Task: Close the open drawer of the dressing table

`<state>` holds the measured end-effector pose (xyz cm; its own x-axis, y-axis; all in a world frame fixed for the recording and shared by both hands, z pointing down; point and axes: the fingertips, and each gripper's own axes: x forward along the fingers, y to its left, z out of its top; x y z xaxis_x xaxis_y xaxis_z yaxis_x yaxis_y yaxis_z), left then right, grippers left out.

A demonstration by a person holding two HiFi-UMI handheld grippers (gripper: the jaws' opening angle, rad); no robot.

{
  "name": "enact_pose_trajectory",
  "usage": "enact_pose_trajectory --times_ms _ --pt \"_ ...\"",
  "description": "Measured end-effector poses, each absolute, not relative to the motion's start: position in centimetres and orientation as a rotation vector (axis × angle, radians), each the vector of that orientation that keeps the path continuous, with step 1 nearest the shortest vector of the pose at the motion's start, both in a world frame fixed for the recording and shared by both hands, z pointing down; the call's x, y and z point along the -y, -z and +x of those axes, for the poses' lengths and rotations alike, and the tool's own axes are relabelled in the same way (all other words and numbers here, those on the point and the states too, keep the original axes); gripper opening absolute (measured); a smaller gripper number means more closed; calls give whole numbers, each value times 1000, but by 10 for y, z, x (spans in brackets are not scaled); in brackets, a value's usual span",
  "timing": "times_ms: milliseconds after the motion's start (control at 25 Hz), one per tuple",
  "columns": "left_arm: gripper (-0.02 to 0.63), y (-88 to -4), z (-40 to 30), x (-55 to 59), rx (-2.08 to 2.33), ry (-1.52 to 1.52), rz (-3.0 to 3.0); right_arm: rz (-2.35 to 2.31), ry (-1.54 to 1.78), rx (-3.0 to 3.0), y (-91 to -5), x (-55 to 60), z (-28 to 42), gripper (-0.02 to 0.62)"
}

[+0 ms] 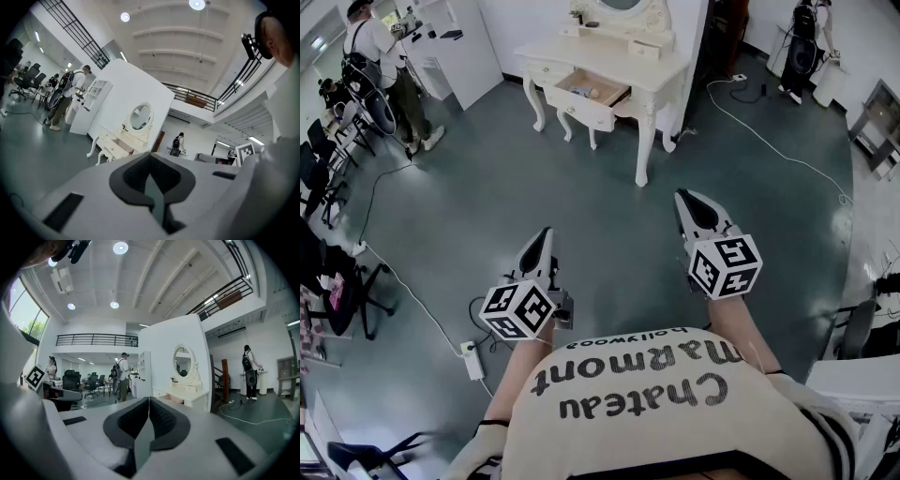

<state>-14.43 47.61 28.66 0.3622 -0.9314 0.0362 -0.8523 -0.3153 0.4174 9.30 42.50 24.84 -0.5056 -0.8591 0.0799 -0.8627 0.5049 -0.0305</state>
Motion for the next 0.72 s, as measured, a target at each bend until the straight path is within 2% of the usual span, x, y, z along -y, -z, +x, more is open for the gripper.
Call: enact_pose_trajectory --times_ms 320,720 --pt "8 -303 -115 -485 1556 335 2221 1507 -100 2671 -261 -429 122 31" --pt "8 -320 -107 -473 1565 290 2181 1537 -248 2682 -283 -410 140 31"
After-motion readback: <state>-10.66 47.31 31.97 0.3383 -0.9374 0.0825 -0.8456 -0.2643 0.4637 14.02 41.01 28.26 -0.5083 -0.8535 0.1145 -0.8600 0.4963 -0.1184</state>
